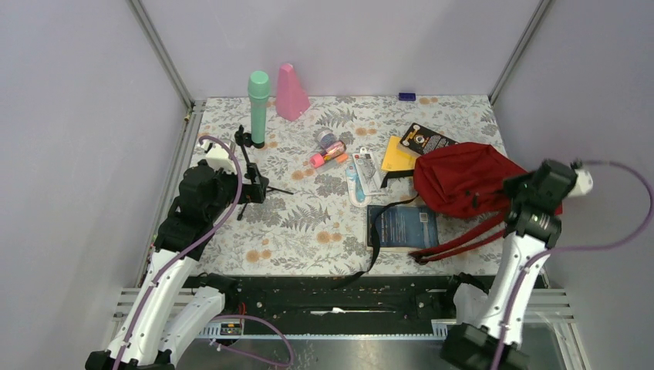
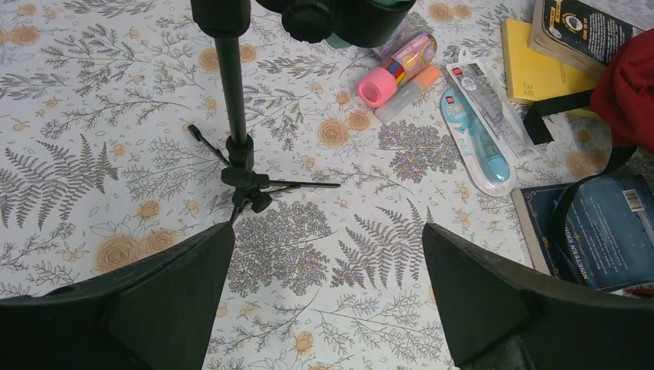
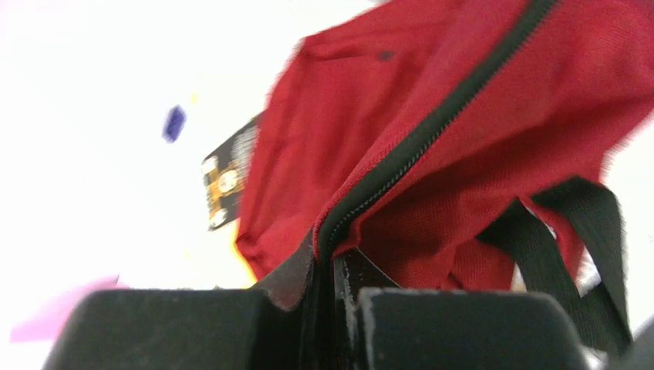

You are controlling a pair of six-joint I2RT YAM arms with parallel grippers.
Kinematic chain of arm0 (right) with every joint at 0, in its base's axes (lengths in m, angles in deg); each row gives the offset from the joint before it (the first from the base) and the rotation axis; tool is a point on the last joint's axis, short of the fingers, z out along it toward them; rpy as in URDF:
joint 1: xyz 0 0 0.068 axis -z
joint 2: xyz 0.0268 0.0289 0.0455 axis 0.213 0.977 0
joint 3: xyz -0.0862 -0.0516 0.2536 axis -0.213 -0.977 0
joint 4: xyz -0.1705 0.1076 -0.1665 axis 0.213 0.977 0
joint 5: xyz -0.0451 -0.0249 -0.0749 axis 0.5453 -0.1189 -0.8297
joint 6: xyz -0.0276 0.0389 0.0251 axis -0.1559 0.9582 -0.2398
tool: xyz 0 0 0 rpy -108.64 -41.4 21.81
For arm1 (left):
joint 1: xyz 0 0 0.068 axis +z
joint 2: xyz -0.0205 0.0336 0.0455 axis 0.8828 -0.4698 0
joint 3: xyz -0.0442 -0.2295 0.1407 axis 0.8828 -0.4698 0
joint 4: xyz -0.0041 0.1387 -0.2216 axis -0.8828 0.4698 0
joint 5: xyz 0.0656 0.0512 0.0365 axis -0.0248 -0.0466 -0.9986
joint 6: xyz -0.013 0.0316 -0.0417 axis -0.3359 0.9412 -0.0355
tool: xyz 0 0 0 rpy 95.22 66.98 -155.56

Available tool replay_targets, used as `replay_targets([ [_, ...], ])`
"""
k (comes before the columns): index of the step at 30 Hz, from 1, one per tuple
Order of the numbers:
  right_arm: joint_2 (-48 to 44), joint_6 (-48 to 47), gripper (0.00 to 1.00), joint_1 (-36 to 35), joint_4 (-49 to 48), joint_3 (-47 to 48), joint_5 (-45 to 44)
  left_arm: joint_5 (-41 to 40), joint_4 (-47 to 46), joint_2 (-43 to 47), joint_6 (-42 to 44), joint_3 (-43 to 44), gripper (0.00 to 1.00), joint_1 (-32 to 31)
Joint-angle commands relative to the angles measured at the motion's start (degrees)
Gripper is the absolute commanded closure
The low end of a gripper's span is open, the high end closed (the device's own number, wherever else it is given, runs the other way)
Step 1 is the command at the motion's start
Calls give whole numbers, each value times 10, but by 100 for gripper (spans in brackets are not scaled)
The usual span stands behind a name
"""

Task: Pack the student bag
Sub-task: Pick up the student bag at the center of the board, then place the student bag at the center of the board.

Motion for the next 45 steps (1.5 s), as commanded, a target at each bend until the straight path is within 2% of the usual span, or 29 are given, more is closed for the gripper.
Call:
replay_targets([
  [1, 72, -8, 100, -141, -65, 143, -26, -10, -25, 5, 2, -3, 1, -2],
  [6, 155, -46, 100, -230, -44, 296, -42, -10, -25, 2, 4, -3, 1, -2],
  [12, 215, -110, 100, -315, -33, 429, 66, 18, -26, 3, 5, -2, 1, -2],
  [17, 238, -161, 100, -401, -27, 476, 161, 78, -35, 21, 6, -4, 1, -2],
  [23, 234, -171, 100, -498, -17, 477, 252, 167, -74, 52, 26, -19, 1, -3],
  [25, 221, -162, 100, -529, -18, 466, 277, 199, -92, 65, 36, -29, 1, -9],
  [28, 180, -135, 100, -539, -47, 418, 293, 201, -105, 85, 57, -44, 1, -42],
  [32, 126, -124, 100, -538, -87, 293, 242, 170, -104, 82, 58, -39, 1, -113],
  [35, 119, -125, 100, -538, -116, 199, 204, 137, -104, 70, 46, -28, 1, -171],
  [42, 147, -138, 99, -538, -142, 69, 110, 3, -105, 16, 12, -19, 1, -343],
  [43, 146, -139, 92, -538, -147, 55, 98, -36, -109, 1, 10, -17, 1, -369],
  [45, 142, -140, 69, -538, -155, 31, 74, -79, -130, -33, 6, -16, 1, -423],
])
